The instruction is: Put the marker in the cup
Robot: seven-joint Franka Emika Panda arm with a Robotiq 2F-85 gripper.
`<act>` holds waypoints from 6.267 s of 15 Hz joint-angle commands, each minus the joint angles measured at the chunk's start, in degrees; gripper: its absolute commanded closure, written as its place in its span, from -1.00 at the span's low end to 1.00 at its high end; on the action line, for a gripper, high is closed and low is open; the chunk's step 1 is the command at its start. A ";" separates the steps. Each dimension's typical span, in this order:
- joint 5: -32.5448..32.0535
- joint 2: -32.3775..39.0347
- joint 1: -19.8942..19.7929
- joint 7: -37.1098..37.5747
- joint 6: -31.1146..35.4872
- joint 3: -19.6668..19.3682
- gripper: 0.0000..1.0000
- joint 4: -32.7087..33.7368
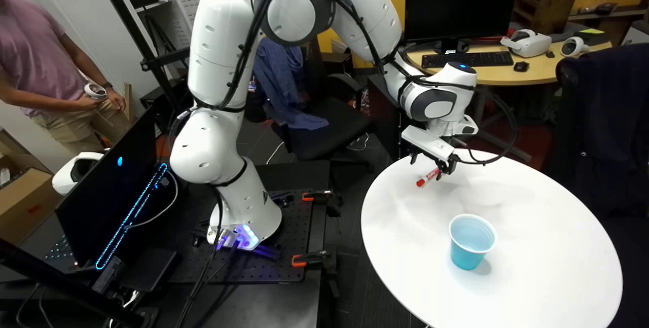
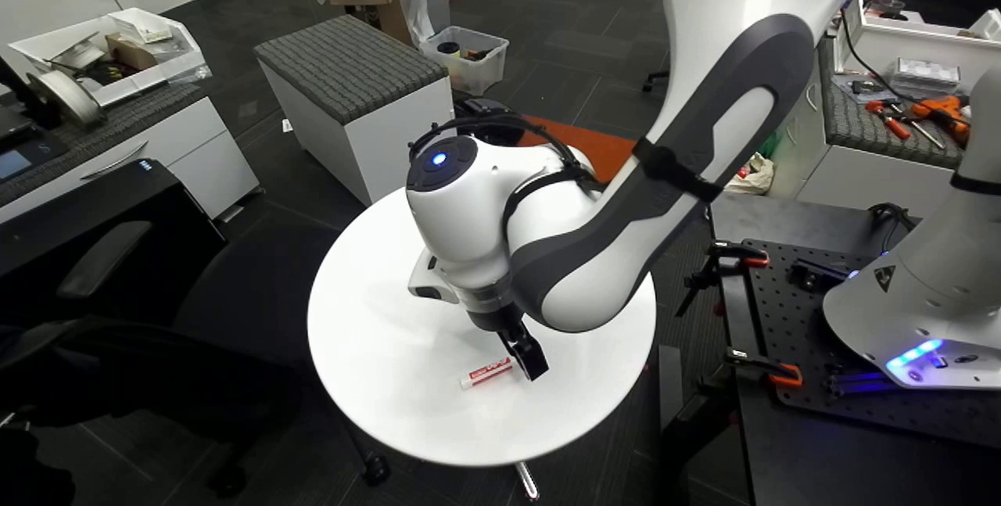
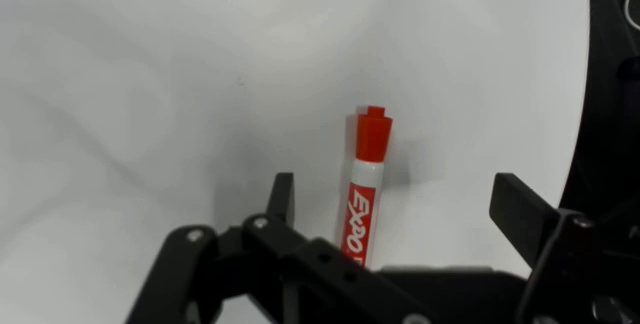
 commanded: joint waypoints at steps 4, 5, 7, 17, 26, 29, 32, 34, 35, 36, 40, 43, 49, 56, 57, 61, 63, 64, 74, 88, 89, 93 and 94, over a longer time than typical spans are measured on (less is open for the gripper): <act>-3.50 5.05 0.42 2.03 1.16 -0.38 -1.00 4.64; -3.90 5.56 0.45 2.08 1.28 -0.38 -1.00 5.10; -4.37 6.59 0.47 2.13 1.54 -0.32 -1.00 6.00; -5.44 9.56 0.73 2.78 0.91 -0.46 -0.46 9.20; -5.44 9.69 0.68 4.05 1.10 -0.70 0.92 10.40; -5.46 9.68 0.74 4.71 1.13 -0.81 0.90 10.40; -4.69 8.10 0.65 7.02 2.14 -0.94 0.90 9.12; -4.32 6.11 0.63 9.58 3.54 -1.00 0.90 7.46; -4.13 5.32 0.53 10.56 4.57 -0.91 0.90 6.81; -3.95 3.98 0.41 11.48 5.90 -0.77 0.90 5.69; -4.15 -0.66 0.93 15.70 9.42 -1.40 0.90 2.25; -4.75 -5.56 1.84 19.92 8.60 -2.50 0.90 -1.17; -8.52 -15.90 4.43 30.45 3.60 -6.12 0.90 -7.56; -15.91 -23.74 3.62 42.13 -11.17 -7.53 0.90 -8.87; -16.71 -24.49 3.24 43.01 -14.01 -7.60 0.90 -8.54; -19.41 -25.62 1.50 45.01 -22.43 -7.92 0.90 -7.49; -19.55 -25.57 0.58 44.23 -26.40 -7.92 0.90 -6.84; -19.55 -25.58 0.16 43.34 -28.49 -7.94 0.90 -6.52; -20.35 -21.88 -2.94 33.00 -45.68 -8.63 0.90 0.71; -36.30 -5.24 -0.24 40.75 -51.99 -9.39 0.90 14.59; -37.16 -4.30 0.17 40.40 -53.91 -9.44 0.90 15.29; -39.32 -1.33 0.84 38.59 -57.22 -8.81 0.90 17.14; -39.49 -0.70 0.97 37.39 -57.97 -8.56 0.90 17.56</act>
